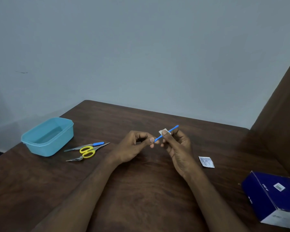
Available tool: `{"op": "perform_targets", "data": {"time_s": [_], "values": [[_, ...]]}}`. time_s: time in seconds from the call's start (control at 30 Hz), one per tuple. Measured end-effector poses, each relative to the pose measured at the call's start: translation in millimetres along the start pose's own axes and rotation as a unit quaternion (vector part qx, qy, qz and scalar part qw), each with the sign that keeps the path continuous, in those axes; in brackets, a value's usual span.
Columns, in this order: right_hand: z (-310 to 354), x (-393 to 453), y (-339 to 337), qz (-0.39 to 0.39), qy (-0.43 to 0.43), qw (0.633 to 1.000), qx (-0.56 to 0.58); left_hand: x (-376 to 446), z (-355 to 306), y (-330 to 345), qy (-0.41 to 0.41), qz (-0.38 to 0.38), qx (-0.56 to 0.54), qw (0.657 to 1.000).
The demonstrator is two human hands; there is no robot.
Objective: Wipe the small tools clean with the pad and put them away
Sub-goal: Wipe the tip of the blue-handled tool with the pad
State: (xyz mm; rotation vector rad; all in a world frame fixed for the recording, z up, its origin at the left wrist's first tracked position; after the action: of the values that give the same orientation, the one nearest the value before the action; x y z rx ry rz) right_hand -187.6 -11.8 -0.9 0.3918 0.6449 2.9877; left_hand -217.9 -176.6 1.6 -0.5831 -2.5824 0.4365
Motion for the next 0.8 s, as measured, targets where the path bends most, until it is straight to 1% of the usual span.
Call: {"op": "perform_targets", "data": {"time_s": [0.07,0.17,0.43,0.53,0.63,0.73,0.8], "values": [[-0.5,1.7,-0.7,0.004,0.005,1.0,0.004,0.6,0.2,0.0,0.005,0.004,0.005,1.0],[-0.1,1.7,-0.5,0.013,0.002,1.0,0.012,0.1,1.7,0.1,-0.008,0.01,0.007,1.0],[-2.6,1.1,-6.5,-0.022,0.001,1.0,0.02,-1.5,4.5,0.0,-0.018,0.012,0.003,1.0],[0.1,1.0,-5.8,-0.017,0.003,1.0,0.025,-0.5,2.0,0.0,-0.02,0.008,0.0,1.0],[1.7,-0.6,-3.0,-0.008,0.02,0.999,0.035,0.5,-0.3,2.0,-0.005,0.017,-0.004,1.0],[3.7,-1.8,-2.8,0.014,0.034,0.999,0.011,0.6,-0.2,1.0,0.003,0.014,-0.013,1.0],[3.5,-2.7,-5.8,0.012,0.036,0.999,-0.015,-0.8,-0.8,-0.1,-0.005,0.011,-0.009,1.0]]}}
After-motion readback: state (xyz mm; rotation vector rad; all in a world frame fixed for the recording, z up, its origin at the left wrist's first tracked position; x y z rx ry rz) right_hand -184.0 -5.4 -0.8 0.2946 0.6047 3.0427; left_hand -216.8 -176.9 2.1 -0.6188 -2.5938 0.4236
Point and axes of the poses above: each hand's wrist, its own x-axis towards the middle knuckle, its own y-axis out of the palm, z = x × y, the point moved 6 cm from there along x, towards the middle knuckle, and after that the axes turned 2 degrees about x, right-handed, at the moved point
